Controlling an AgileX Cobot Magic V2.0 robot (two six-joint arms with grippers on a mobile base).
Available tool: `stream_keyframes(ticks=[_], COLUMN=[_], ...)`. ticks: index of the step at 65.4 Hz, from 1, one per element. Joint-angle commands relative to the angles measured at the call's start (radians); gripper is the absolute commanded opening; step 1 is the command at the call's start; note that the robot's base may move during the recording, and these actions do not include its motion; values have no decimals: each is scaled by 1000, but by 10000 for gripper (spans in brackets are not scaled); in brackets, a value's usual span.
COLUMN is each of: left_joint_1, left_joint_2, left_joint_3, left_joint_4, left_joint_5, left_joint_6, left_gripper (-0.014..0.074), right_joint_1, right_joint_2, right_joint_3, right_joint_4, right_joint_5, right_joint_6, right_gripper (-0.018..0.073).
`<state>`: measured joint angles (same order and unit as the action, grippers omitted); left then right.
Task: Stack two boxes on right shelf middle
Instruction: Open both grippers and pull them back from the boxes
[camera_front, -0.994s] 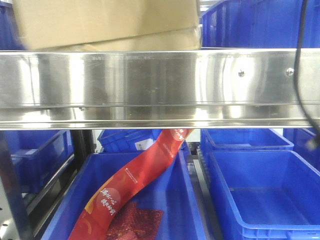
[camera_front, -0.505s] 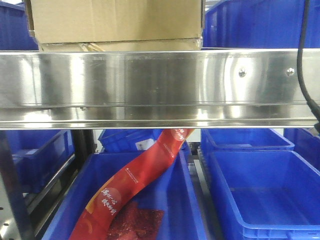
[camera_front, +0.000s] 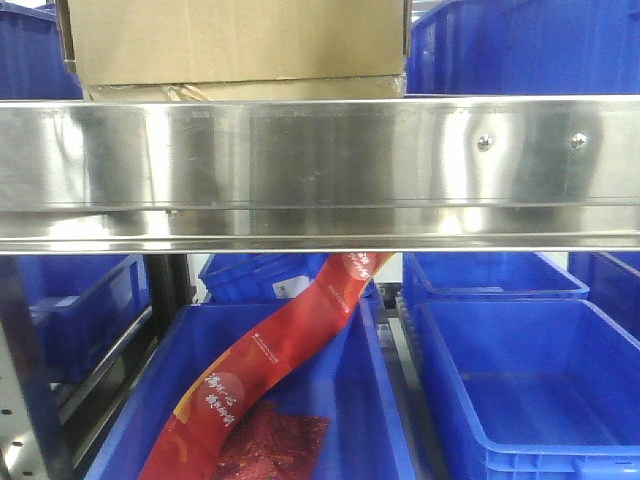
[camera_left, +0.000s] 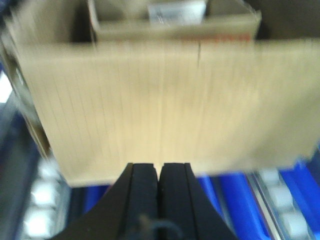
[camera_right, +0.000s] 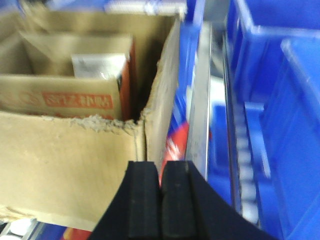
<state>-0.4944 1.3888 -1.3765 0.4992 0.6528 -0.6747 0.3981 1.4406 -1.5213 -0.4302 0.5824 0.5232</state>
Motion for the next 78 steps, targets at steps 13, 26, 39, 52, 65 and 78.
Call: stream_keyframes(ticks=[13, 26, 39, 52, 65, 78], left_joint_1=[60, 95, 125, 129, 129, 129], left_joint_2=[-209, -381, -587, -742, -825, -834], left_joint_3=[334, 596, 778, 826, 826, 826], left_joint_4=[-34, -45, -45, -45, -45, -45], left_joint_5=[-319, -535, -530, -479, -484, -484], left_joint_6=[-8, -8, -8, -8, -8, -8], left_gripper=[-111, -111, -111, -111, -111, -111], right_joint_1=[-29, -29, -29, -29, -29, -29], right_joint_2=[-252, -408, -618, -804, -906, -921], right_joint_3=[481, 764, 955, 1017, 1017, 1017], right_joint_4=[-4, -4, -4, -4, -4, -4], right_joint_5=[-440, -515, -533, -531, -545, -546], right_joint_6=[-6, 2, 2, 2, 2, 2], right_gripper=[-162, -162, -162, -162, -162, -162])
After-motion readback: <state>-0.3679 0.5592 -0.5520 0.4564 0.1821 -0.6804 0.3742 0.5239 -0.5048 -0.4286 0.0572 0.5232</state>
